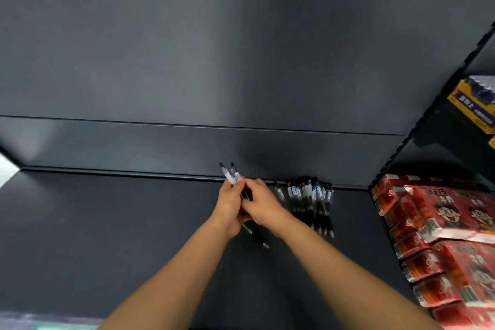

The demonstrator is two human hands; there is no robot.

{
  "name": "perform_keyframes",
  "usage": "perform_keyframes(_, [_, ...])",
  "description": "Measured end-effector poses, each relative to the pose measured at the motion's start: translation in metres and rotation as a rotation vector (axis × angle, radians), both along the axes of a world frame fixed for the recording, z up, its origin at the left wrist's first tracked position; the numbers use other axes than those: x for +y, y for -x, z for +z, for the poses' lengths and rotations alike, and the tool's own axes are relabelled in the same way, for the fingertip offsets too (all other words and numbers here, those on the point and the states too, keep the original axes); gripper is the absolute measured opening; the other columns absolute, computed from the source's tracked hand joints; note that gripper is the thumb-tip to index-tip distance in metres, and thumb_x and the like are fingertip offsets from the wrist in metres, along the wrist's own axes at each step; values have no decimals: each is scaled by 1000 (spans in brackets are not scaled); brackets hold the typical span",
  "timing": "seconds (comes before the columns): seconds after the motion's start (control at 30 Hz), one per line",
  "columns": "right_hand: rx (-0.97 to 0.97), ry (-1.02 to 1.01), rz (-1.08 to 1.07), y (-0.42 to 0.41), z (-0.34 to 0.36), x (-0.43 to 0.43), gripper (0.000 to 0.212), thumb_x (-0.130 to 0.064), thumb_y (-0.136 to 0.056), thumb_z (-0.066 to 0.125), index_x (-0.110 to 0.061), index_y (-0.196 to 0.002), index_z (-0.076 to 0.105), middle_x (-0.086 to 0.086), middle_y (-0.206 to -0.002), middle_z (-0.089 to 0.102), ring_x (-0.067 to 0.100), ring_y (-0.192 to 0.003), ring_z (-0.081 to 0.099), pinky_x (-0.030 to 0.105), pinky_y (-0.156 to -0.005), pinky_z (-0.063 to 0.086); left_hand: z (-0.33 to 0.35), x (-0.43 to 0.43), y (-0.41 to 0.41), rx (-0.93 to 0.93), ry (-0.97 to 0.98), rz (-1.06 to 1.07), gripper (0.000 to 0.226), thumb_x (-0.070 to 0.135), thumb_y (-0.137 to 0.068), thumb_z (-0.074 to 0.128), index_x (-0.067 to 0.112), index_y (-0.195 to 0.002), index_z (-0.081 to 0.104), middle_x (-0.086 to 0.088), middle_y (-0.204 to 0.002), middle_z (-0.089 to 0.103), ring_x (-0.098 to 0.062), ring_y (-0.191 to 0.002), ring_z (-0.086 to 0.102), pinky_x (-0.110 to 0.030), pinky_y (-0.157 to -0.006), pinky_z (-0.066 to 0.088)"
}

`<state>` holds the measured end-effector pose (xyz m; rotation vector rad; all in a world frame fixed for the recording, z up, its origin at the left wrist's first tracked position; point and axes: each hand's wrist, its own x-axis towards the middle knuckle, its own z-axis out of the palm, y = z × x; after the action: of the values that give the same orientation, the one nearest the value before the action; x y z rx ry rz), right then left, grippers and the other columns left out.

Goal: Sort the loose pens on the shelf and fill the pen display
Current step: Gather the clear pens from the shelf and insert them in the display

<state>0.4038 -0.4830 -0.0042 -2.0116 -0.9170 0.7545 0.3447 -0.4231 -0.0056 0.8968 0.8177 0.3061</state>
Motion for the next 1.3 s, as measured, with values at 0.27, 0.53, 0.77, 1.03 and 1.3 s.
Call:
perform_keyframes(0.27, [66, -238, -90, 49, 33, 56, 20, -9, -93, 53, -10, -107, 66, 2, -105, 52, 7, -86, 55, 6, -75, 44, 26, 53, 85, -68, -303, 127, 17, 16, -99, 43, 10, -101, 59, -7, -80, 64, -14, -59, 56, -26, -55, 48])
perform_keyframes(0.53, [200, -338, 51, 174, 65, 149, 14, -13, -93, 56, -3, -91, 66, -1, -63, 55, 7, -51, 47, 14, -46, 38, 53, 122, 233, -70, -615, 106, 15, 8, -96, 49, 9, -88, 62, -2, -74, 65, -4, -52, 55, -18, -50, 45])
perform_keyframes(0.77, [270, -409, 168, 327, 84, 244, 22, -10, -92, 56, 3, -75, 62, 8, -58, 55, 17, -48, 49, 21, -43, 43, 59, 210, 389, 50, -781, 302, 21, 10, -99, 43, 15, -92, 62, -5, -82, 66, -5, -66, 60, -17, -58, 49])
perform_keyframes(1.03, [291, -470, 277, 427, 96, 332, 11, -6, -90, 59, -10, -81, 63, 1, -69, 63, 9, -57, 59, 20, -51, 46, 62, 282, 506, 200, -805, 697, 15, 12, -100, 41, 10, -104, 55, 3, -70, 49, -6, -57, 47, -29, -56, 44])
perform_keyframes(1.3, [272, -620, 273, 456, 100, 430, 7, -4, -88, 61, -10, -86, 64, 5, -71, 64, 11, -57, 58, 25, -55, 50, 56, 367, 546, 297, -799, 776, 13, 15, -101, 37, 11, -113, 35, 0, -74, 44, -14, -63, 38, -29, -60, 36])
